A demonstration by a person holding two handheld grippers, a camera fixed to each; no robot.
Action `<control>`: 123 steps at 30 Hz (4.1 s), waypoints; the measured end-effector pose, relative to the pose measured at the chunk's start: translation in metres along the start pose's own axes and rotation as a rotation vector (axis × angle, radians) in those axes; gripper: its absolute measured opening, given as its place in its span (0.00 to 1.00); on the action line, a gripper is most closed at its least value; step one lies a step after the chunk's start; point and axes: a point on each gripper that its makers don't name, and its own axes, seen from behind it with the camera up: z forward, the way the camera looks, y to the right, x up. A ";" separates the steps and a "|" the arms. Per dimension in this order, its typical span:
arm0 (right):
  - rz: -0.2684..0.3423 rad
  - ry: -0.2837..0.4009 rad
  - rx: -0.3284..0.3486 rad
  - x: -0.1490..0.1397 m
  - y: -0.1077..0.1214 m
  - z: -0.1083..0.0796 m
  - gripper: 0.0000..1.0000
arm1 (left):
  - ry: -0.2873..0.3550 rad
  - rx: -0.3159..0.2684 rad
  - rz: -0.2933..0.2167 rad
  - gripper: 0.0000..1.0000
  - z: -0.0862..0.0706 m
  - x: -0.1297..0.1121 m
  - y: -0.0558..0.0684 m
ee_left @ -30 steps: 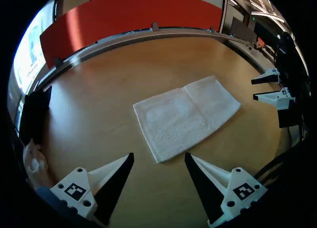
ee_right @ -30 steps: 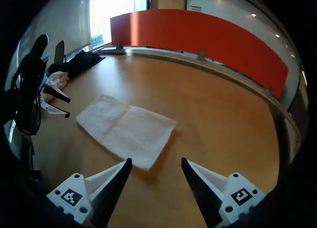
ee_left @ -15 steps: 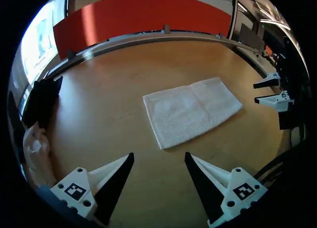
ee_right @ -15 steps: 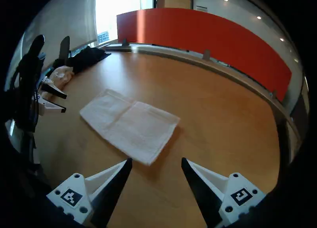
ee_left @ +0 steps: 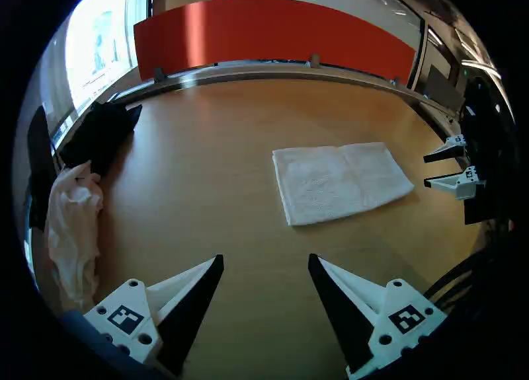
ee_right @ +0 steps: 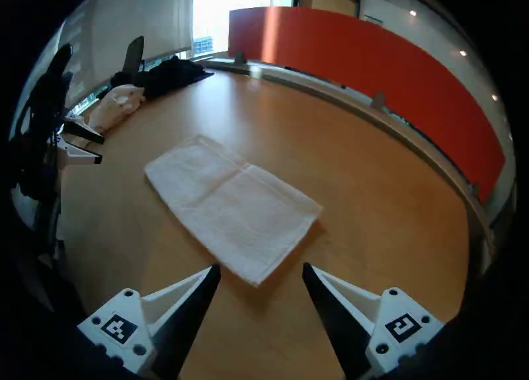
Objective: Fold towel
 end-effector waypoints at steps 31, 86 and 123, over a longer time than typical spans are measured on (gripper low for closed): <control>-0.067 -0.133 0.102 -0.041 -0.001 0.036 0.38 | 0.013 0.069 -0.095 0.95 -0.040 -0.030 -0.020; -0.262 0.004 0.066 0.062 0.010 -0.009 0.03 | 0.219 0.148 -0.125 0.95 -0.075 -0.014 -0.028; -0.500 -0.060 0.361 0.109 -0.137 0.096 0.03 | 0.193 0.178 -0.199 0.95 -0.094 -0.058 -0.032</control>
